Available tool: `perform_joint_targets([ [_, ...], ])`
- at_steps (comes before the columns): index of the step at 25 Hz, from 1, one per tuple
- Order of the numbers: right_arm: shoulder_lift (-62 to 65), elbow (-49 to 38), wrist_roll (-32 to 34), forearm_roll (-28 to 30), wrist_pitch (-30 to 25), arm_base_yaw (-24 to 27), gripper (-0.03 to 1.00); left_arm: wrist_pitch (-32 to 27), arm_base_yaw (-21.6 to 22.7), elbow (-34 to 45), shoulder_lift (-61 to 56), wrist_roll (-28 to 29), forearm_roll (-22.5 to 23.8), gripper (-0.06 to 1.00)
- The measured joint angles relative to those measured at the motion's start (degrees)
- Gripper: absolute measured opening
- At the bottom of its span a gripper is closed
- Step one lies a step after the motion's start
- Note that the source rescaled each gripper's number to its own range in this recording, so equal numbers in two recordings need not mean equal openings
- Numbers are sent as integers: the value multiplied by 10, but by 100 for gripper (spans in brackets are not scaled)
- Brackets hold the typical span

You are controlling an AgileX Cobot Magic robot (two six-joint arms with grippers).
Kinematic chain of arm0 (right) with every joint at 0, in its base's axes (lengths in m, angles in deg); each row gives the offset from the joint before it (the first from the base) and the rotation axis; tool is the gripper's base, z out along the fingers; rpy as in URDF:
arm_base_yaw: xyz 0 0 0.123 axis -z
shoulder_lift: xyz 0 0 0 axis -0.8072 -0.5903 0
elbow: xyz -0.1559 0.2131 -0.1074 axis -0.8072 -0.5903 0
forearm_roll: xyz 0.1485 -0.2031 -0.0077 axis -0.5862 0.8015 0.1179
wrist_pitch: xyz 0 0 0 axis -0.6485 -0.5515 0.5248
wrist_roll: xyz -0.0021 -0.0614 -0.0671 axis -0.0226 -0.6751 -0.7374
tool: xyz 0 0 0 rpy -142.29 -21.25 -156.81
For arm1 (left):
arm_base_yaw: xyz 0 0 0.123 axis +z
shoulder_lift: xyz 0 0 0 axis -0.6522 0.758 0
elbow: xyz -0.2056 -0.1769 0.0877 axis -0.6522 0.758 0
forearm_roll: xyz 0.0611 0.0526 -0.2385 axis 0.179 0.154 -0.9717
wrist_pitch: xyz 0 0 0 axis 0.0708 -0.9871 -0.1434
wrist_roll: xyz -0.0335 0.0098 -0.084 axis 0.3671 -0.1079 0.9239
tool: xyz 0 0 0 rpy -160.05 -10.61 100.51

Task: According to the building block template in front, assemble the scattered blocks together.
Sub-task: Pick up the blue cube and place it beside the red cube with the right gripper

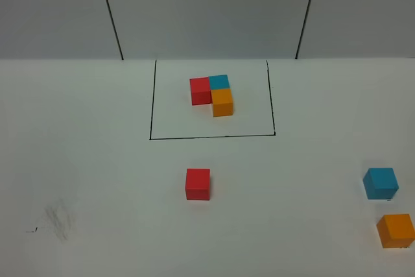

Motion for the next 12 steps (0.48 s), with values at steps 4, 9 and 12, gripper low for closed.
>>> perform_joint_targets([
  [4, 0, 0, 0, 0, 0, 0, 34, 24, 2, 18, 0, 0, -2, 98],
  [9, 0, 0, 0, 0, 0, 0, 34, 22, 2, 21, 0, 1, -2, 98],
  [12, 0, 0, 0, 0, 0, 0, 34, 22, 2, 21, 0, 1, -9, 98],
])
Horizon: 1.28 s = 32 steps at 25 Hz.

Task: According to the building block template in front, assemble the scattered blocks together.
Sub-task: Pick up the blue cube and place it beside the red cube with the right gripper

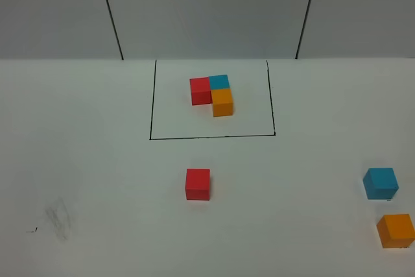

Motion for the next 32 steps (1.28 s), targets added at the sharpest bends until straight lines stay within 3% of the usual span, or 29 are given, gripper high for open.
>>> perform_joint_targets([
  [8, 0, 0, 0, 0, 0, 0, 34, -36, 0, 27, 0, 22, -8, 98],
  [32, 0, 0, 0, 0, 0, 0, 34, -37, 1, 28, 0, 26, -8, 98],
])
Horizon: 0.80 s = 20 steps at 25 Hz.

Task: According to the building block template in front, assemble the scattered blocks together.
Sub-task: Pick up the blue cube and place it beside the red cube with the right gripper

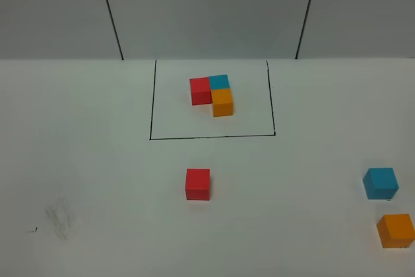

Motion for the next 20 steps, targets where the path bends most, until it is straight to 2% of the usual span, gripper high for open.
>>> perform_joint_targets([
  [20, 0, 0, 0, 0, 0, 0, 34, 0, 0, 0, 0, 0, 0, 98],
])
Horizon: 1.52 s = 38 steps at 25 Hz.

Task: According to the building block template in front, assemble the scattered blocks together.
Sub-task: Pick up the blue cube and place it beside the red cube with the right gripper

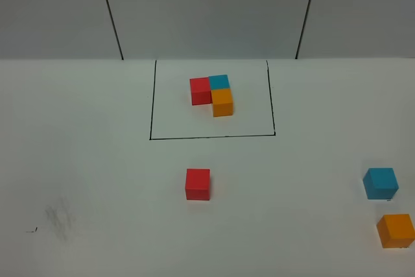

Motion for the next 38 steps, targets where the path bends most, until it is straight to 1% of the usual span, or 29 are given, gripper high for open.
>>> perform_joint_targets([
  [24, 0, 0, 0, 0, 1, 0, 34, 0, 0, 0, 0, 0, 0, 98],
  [30, -1, 0, 49, 0, 1, 0, 34, 0, 0, 0, 0, 0, 0, 98],
  [33, -22, 0, 55, 0, 1, 0, 34, 0, 0, 0, 0, 0, 0, 98],
  [38, -101, 2, 57, 0, 10, 0, 34, 0, 0, 0, 0, 0, 0, 98],
])
